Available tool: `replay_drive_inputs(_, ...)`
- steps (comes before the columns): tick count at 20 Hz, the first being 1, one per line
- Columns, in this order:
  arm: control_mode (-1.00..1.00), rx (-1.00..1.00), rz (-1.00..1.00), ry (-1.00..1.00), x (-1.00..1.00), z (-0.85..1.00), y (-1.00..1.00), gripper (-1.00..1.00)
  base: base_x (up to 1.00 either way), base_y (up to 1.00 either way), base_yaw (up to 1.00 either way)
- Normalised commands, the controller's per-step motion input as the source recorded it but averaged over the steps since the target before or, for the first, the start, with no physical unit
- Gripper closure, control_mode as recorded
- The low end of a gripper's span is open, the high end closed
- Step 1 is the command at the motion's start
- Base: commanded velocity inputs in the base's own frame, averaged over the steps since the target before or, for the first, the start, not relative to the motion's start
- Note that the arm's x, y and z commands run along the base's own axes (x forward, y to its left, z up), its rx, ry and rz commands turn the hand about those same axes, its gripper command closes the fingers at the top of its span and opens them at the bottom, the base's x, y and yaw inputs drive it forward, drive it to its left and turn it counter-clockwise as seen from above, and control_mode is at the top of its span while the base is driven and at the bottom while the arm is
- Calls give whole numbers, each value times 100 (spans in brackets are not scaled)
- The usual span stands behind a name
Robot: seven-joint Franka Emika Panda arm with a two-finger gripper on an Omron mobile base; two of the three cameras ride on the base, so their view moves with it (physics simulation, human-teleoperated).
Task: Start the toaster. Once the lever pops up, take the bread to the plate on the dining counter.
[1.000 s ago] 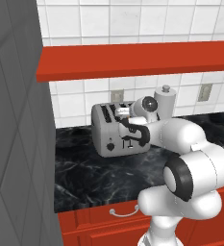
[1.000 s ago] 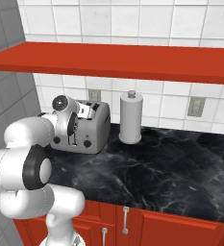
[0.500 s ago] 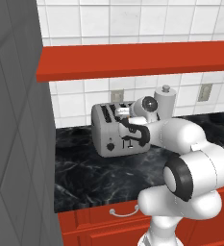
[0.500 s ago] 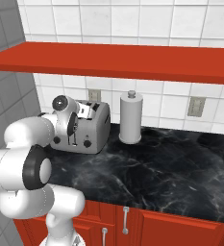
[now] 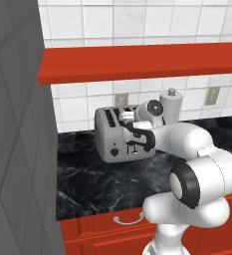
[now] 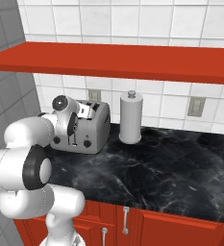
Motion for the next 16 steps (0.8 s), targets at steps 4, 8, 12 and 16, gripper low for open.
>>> replay_drive_inputs(4,-100,0,0,0,0,0,0,-100,0,0,0)
replay_drive_inputs(8,-100,0,0,0,0,0,0,-100,0,0,0)
replay_drive_inputs(12,-100,0,0,0,0,0,0,-100,0,0,0)
replay_drive_inputs(16,-100,0,0,0,0,0,0,-100,0,0,0)
